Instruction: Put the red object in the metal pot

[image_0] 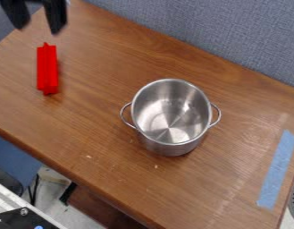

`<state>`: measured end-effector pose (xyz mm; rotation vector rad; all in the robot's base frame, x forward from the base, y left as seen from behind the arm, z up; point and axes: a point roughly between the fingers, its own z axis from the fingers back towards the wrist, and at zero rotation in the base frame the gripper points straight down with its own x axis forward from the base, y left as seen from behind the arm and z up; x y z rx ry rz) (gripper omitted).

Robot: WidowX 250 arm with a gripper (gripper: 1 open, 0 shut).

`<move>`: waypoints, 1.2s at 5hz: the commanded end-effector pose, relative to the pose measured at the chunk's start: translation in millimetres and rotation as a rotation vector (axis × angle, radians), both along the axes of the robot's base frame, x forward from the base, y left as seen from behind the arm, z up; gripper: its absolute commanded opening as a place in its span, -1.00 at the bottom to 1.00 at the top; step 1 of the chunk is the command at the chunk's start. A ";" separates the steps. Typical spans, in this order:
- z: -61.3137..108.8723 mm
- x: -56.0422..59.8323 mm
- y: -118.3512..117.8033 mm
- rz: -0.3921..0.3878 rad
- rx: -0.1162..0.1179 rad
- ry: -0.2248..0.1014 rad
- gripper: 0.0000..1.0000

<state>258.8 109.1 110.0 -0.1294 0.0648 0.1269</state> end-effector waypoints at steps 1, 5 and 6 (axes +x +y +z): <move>17.4 7.0 -3.2 0.045 0.014 -0.065 1.00; -33.8 23.6 -13.8 -0.025 0.056 -0.030 1.00; -48.0 21.4 -2.9 0.226 0.057 -0.045 1.00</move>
